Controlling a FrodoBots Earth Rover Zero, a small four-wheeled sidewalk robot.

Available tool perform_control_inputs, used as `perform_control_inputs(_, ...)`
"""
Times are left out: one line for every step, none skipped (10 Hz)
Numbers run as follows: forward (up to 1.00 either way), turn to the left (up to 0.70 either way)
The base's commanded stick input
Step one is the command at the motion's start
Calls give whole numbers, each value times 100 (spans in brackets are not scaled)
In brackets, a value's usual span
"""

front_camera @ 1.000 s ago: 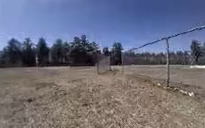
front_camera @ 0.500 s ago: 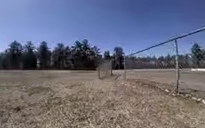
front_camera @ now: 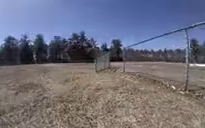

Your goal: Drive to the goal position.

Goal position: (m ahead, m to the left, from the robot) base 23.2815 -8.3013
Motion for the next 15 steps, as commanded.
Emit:
perform_control_inputs(70, 0)
perform_control_inputs(70, 0)
perform_control_inputs(70, 0)
perform_control_inputs(70, 0)
perform_control_inputs(70, -4)
perform_control_inputs(70, -25)
perform_control_inputs(70, -22)
perform_control_inputs(70, 0)
perform_control_inputs(70, 0)
perform_control_inputs(70, 0)
perform_control_inputs(70, 0)
perform_control_inputs(70, 0)
perform_control_inputs(70, 0)
perform_control_inputs(70, 0)
perform_control_inputs(70, -8)
